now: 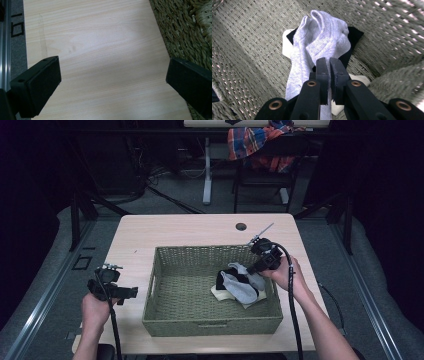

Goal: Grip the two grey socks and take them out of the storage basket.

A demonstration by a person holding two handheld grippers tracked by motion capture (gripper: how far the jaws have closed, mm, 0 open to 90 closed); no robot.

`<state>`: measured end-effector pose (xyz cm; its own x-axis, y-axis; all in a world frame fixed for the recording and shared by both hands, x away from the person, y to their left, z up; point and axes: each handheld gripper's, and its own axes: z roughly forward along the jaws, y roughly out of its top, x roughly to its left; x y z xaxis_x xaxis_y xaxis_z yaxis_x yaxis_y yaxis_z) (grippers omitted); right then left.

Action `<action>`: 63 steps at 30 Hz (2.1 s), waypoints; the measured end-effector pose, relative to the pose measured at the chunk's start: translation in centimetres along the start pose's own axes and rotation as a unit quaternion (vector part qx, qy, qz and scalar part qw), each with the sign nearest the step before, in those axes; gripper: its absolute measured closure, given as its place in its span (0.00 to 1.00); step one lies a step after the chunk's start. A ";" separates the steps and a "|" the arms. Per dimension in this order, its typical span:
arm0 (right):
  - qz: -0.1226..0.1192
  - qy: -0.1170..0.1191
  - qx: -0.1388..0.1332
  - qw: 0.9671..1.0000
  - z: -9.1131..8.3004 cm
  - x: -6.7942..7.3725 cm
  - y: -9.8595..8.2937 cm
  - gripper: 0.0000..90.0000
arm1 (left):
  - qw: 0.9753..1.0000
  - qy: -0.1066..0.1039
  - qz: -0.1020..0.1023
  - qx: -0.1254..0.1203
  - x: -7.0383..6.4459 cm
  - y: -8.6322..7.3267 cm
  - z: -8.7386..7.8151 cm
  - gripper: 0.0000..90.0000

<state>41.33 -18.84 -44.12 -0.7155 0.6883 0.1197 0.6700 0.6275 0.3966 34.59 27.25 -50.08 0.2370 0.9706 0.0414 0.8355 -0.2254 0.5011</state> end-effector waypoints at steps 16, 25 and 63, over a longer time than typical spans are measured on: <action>0.011 0.000 -0.036 0.999 -2.8 0.0 -0.1 0.96 | 1.000 -0.001 0.001 0.000 0.0 0.0 0.0 0.00; 0.007 0.003 -0.059 0.998 -4.3 0.3 -0.2 0.96 | 1.000 0.000 0.002 0.001 -0.1 0.0 0.0 0.00; 0.035 -0.036 -0.123 0.991 -10.5 -1.0 -2.6 0.96 | 1.000 -0.001 0.001 0.001 -0.1 0.0 0.1 0.00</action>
<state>38.24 -25.04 -35.73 -0.6475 0.7564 0.0930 0.6423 0.4759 0.6008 34.59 27.19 -50.15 0.2404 0.9698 0.0413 0.8355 -0.2284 0.4999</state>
